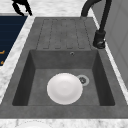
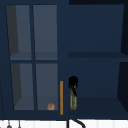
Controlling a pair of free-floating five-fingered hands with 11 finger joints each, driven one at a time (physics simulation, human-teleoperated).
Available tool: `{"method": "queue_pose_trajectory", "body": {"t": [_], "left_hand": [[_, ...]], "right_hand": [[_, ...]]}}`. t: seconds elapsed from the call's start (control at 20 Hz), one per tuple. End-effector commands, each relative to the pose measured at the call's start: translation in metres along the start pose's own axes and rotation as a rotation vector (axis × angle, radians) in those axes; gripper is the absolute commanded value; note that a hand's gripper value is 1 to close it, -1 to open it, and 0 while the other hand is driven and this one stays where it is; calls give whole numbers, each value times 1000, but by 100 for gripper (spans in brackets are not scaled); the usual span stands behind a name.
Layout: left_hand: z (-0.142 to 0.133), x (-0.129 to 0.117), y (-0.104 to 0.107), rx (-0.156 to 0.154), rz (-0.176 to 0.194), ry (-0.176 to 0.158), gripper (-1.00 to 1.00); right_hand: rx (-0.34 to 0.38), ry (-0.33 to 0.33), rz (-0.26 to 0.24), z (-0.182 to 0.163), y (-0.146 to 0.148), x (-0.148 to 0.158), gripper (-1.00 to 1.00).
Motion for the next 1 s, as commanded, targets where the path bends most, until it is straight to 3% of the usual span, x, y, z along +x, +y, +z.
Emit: {"method": "queue_pose_trajectory", "body": {"t": [0.0, 0.25, 0.3, 0.35, 0.45, 0.95], "left_hand": [[0, 0, 0, 0, 0, 0, 0], [0, 0, 0, 0, 0, 0, 0], [0, 0, 0, 0, 0, 0, 0], [0, 0, 0, 0, 0, 0, 0], [0, 0, 0, 0, 0, 0, 0], [0, 0, 0, 0, 0, 0, 0]], "right_hand": [[26, -3, -1, -4, 6, -1, -100], [-23, -4, 2, -16, 12, 0, -100], [-31, -3, 3, -18, 11, 0, 100], [-63, -2, 23, -20, 9, -1, 100], [-92, 1, 17, -23, 8, -1, 100], [-151, 5, -8, -22, -4, -7, 100]]}}
